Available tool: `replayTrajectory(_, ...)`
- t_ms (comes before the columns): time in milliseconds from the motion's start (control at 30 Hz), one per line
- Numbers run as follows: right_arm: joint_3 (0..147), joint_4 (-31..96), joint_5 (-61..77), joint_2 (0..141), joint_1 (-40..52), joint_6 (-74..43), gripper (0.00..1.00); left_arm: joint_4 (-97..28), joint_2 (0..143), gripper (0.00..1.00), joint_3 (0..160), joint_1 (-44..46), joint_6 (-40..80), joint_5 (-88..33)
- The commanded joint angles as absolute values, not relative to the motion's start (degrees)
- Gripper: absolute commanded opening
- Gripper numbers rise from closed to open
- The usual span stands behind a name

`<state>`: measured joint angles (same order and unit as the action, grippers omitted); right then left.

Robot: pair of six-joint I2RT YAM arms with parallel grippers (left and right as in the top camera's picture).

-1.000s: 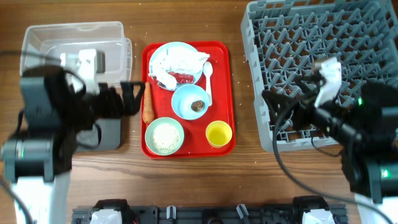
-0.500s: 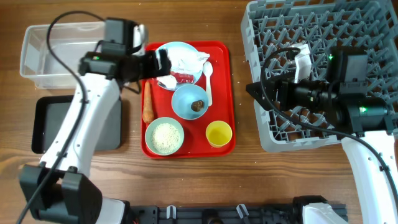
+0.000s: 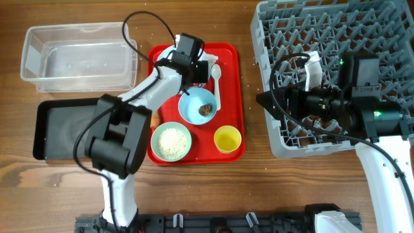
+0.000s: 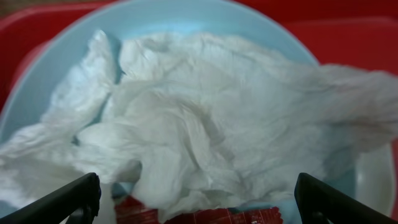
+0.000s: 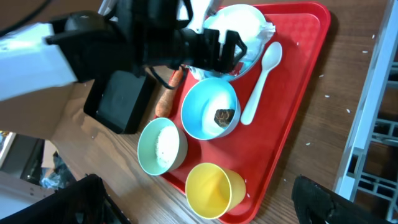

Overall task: Sort waste into correct bins and load items into the dishwasher rack
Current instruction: 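Reach left gripper to the white plate and grasp the crumpled tissue, then carry the tissue with left gripper and drop it into clear bin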

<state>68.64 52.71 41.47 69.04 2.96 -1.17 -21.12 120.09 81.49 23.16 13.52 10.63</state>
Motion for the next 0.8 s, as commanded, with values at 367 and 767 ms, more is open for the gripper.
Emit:
replayTrajectory(367, 69.7, 53.3, 39.9, 69.1, 3.2, 0.0, 1.00, -22.8, 121.0, 0.04, 82.6, 23.2, 13.5, 8.4)
replayTrajectory(767, 69.7, 53.5, 39.8, 69.1, 3.2, 0.0, 1.00, -32.5, 94.5, 0.04, 90.5, 20.9, 15.9, 11.3)
